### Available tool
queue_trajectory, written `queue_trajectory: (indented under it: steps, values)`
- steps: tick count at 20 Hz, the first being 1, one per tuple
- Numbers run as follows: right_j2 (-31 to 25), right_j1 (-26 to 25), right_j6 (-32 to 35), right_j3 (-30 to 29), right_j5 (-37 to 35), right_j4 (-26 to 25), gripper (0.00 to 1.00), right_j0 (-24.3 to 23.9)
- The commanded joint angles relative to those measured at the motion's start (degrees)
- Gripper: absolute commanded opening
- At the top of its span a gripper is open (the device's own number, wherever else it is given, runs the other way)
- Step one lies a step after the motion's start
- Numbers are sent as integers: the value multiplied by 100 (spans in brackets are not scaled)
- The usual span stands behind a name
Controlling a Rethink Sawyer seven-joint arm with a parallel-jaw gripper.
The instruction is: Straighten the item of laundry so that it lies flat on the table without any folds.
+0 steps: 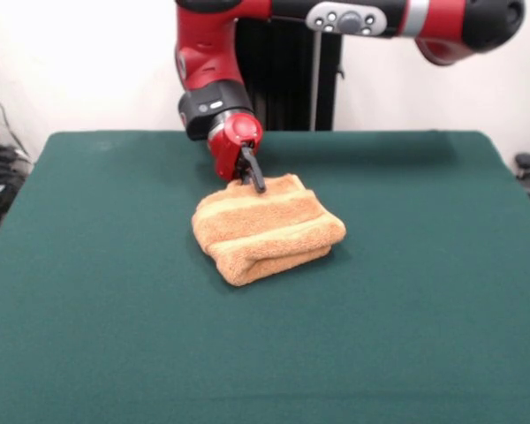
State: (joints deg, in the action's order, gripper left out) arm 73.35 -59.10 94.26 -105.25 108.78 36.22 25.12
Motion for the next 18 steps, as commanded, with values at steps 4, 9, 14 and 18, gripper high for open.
queue_trajectory:
  steps: [4, 9, 14, 18]
  values:
    - [-513, -393, -455, 1624, 67, 451, 100, -86]
    - [-592, -400, -517, 1595, -4, 508, 100, 1]
    - [-632, -377, -504, 1535, 12, 540, 100, 37]
    - [-650, -394, -524, 1521, 34, 576, 100, 53]
